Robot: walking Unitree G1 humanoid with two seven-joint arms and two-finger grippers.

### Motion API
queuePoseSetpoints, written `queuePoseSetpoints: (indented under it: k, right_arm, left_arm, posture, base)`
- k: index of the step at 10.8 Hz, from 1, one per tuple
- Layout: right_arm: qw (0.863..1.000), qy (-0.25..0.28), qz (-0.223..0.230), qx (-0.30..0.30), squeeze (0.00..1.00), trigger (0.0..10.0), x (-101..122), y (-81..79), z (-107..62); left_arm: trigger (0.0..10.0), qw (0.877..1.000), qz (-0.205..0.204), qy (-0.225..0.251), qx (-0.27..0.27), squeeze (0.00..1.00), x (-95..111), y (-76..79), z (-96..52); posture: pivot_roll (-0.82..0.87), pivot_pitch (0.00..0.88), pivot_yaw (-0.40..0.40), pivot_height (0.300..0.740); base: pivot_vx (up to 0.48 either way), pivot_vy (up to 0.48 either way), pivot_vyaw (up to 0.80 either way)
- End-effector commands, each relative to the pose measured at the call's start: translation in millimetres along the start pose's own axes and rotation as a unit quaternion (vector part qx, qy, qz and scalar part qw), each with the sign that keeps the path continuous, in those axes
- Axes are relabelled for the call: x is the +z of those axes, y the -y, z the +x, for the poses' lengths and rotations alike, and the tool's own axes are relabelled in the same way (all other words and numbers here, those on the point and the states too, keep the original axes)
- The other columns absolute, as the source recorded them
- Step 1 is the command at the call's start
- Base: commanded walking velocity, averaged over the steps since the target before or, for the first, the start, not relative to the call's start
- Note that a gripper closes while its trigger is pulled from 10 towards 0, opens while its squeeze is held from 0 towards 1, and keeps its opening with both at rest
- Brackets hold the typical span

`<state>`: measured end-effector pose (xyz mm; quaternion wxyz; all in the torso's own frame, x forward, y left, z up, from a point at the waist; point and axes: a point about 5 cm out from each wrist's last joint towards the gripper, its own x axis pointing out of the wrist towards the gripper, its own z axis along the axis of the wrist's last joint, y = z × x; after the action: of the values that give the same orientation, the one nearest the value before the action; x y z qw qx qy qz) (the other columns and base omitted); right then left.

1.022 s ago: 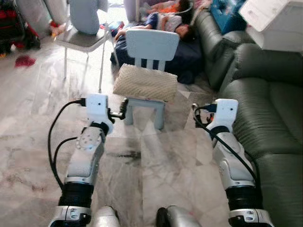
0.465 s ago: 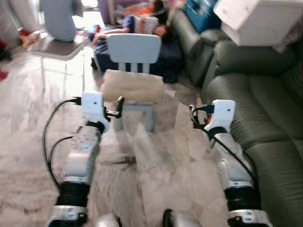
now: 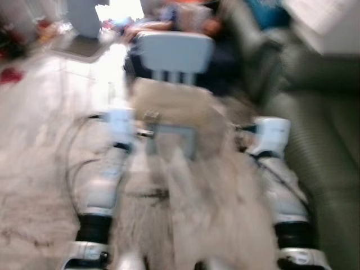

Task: Move the pillow to the sofa

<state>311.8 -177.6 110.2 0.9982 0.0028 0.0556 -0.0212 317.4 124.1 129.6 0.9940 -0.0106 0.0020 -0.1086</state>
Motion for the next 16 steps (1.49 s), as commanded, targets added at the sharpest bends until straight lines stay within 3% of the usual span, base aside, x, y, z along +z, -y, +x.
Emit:
queuePoseSetpoints:
  k: [1, 4, 6, 8, 10, 11, 16]
  right_arm:
    - [1.0, 0.005, 0.006, 0.016, 0.0, 10.0, 3, -11.9, 0.7]
    - [1.0, 0.01, 0.002, 0.024, 0.0, 10.0, 4, -13.9, 0.1]
    - [1.0, 0.014, -0.003, 0.027, 0.0, 10.0, 5, -12.5, -2.2]
    - [0.999, 0.017, -0.025, 0.03, 0.0, 10.0, 5, 1.1, -14.0]
    - [0.998, 0.005, -0.06, 0.029, 0.0, 10.0, -10, 13.2, -31.7]
    - [0.997, 0.0, -0.078, 0.025, 0.0, 10.0, -14, 17.6, -38.5]
    - [0.998, -0.01, -0.052, 0.016, 0.0, 10.0, -18, 22.2, -41.7]
  left_arm:
    - [10.0, 0.999, 0.014, -0.008, 0.03, 0.0, -3, -15.2, -3.9]
    - [10.0, 0.998, 0.023, -0.015, 0.051, 0.0, -4, -19.3, -3.8]
    - [10.0, 0.996, 0.059, -0.011, 0.063, 0.0, -1, -27.6, -9.5]
    - [10.0, 0.993, 0.105, -0.023, 0.049, 0.0, -9, -35.3, -33.8]
    - [10.0, 0.991, 0.119, -0.052, 0.041, 0.0, -19, -38.3, -52.2]
    - [10.0, 0.991, 0.117, -0.054, 0.037, 0.0, -20, -36.4, -53.4]
    - [10.0, 0.991, 0.114, -0.062, 0.033, 0.0, -20, -35.0, -55.2]
  posture:
    - [-0.09, 0.114, -0.032, 0.74]
    - [-0.09, 0.114, -0.033, 0.74]
    - [-0.08, 0.115, -0.033, 0.74]
    - [-0.07, 0.115, -0.035, 0.74]
    - [-0.06, 0.111, -0.038, 0.74]
    - [-0.06, 0.112, -0.038, 0.74]
    - [-0.07, 0.107, -0.032, 0.74]
  base:
    - [0.48, 0.0, 0.0]
    - [0.47, 0.0, 0.0]
    - [0.187, 0.122, 0.69]
    - [0.0, 0.0, 0.0]
    - [0.0, 0.0, 0.0]
    - [0.0, 0.0, 0.0]
    - [0.0, 0.0, 0.0]
